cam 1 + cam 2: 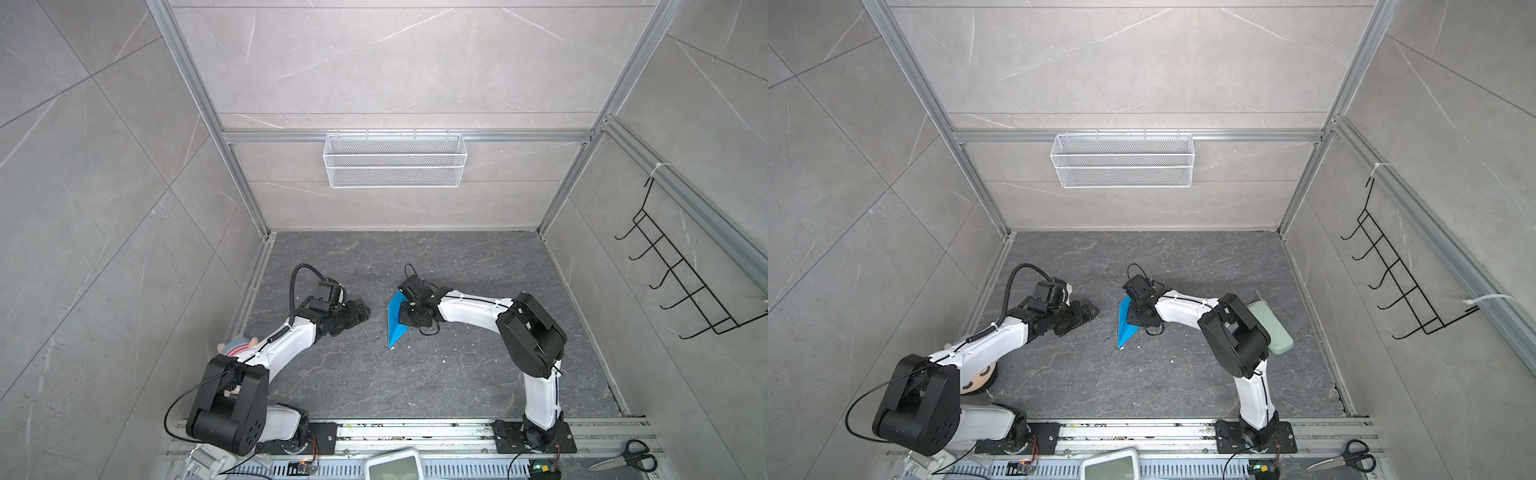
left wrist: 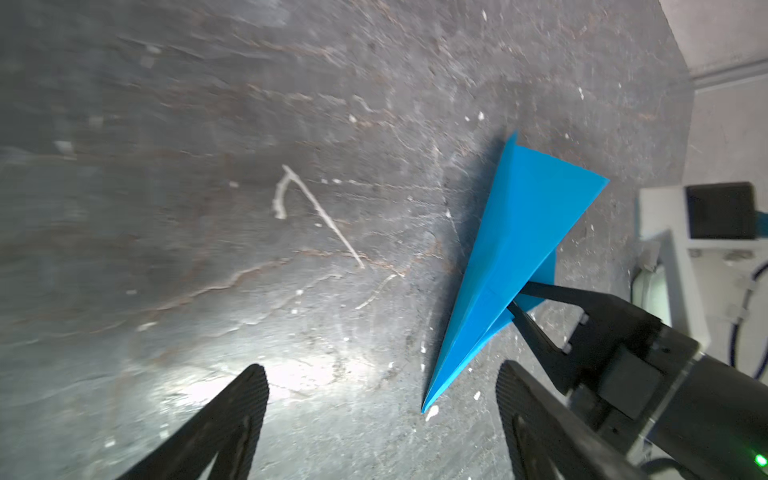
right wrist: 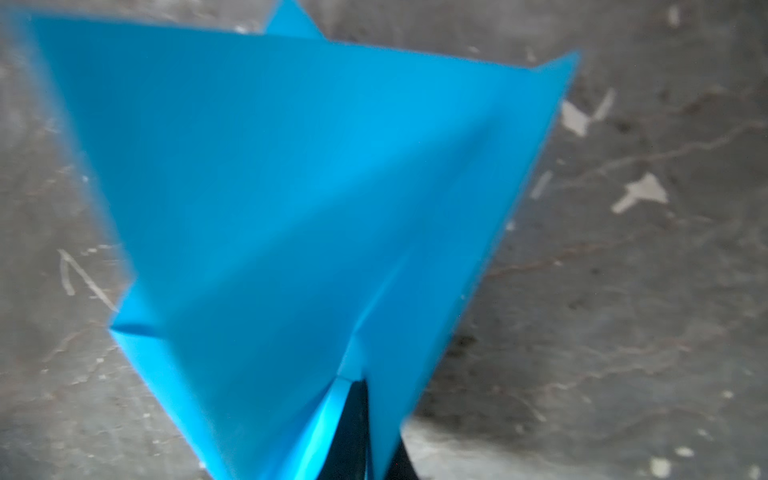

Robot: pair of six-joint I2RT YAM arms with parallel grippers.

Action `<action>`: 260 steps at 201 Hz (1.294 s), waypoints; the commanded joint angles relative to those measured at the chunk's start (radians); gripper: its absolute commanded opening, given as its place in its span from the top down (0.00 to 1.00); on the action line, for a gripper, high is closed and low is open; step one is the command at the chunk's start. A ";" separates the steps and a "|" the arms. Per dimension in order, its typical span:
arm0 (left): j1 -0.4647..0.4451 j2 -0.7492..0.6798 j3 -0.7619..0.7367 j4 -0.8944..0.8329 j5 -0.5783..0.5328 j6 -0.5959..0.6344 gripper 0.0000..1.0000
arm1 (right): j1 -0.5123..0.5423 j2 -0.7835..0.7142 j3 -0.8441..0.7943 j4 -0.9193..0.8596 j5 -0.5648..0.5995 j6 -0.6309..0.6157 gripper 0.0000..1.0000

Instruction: Fold a paper plane with a square sheet of paper (pick it up from the middle)

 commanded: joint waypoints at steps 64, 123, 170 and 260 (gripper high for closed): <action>-0.171 0.176 0.129 0.133 0.074 -0.043 0.30 | -0.061 -0.039 -0.091 0.141 -0.158 -0.050 0.93; -0.247 0.170 0.165 0.089 -0.020 0.017 0.46 | -0.070 -0.045 -0.101 0.145 -0.174 -0.052 0.92; -0.269 0.250 0.231 0.041 -0.045 0.075 0.57 | -0.078 -0.045 -0.106 0.152 -0.185 -0.046 0.92; -0.280 0.394 0.313 -0.033 -0.063 0.147 0.56 | -0.088 -0.043 -0.110 0.161 -0.200 -0.037 0.92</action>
